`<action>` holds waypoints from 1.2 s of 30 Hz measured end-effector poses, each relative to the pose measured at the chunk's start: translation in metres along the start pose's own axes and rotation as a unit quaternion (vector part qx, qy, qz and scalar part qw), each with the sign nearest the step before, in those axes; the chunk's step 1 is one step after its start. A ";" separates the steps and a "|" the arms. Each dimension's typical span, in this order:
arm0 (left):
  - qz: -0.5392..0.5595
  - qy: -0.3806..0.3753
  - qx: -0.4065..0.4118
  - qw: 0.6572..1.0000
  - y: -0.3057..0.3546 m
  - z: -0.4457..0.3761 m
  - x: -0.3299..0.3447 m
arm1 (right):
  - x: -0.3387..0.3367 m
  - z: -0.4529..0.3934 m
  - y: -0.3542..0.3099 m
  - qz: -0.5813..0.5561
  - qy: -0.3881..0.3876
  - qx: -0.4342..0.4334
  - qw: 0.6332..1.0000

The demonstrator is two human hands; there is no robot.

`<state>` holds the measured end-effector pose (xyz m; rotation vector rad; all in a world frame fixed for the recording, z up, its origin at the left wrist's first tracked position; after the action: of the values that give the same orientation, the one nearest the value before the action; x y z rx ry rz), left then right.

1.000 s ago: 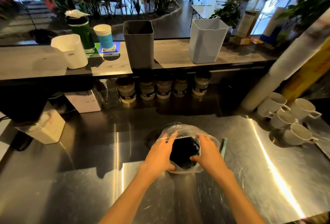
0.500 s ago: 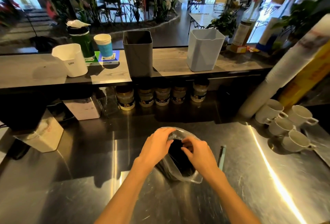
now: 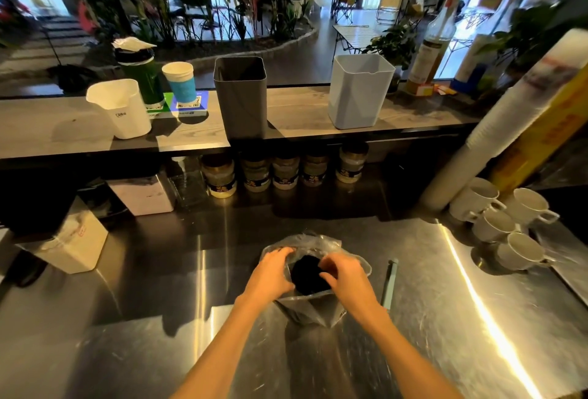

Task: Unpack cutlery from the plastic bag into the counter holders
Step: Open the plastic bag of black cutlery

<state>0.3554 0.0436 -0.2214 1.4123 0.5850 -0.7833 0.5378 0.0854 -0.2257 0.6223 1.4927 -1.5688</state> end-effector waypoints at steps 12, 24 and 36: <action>0.185 0.070 -0.019 0.980 0.017 0.031 -0.003 | 0.036 -0.004 0.013 0.132 -0.142 0.171 0.966; 0.196 0.115 -0.044 0.973 0.015 0.038 -0.018 | 0.039 0.016 0.001 0.098 -0.219 0.213 0.947; 0.203 0.065 -0.028 0.977 0.021 0.016 -0.014 | -0.001 0.035 -0.012 0.059 -0.253 0.213 0.942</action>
<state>0.3618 0.0297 -0.1961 1.4745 0.3953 -0.3480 0.5355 0.0505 -0.2123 0.4822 0.7276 -1.8006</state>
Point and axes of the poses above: each hand's wrist, its own z-axis away from the middle knuckle, its own x-axis out of the palm, y = z × x, the point moved 6 cm from there along -z, towards the middle knuckle, and after that the axes turned 11 degrees about x, right-handed, at the moved point
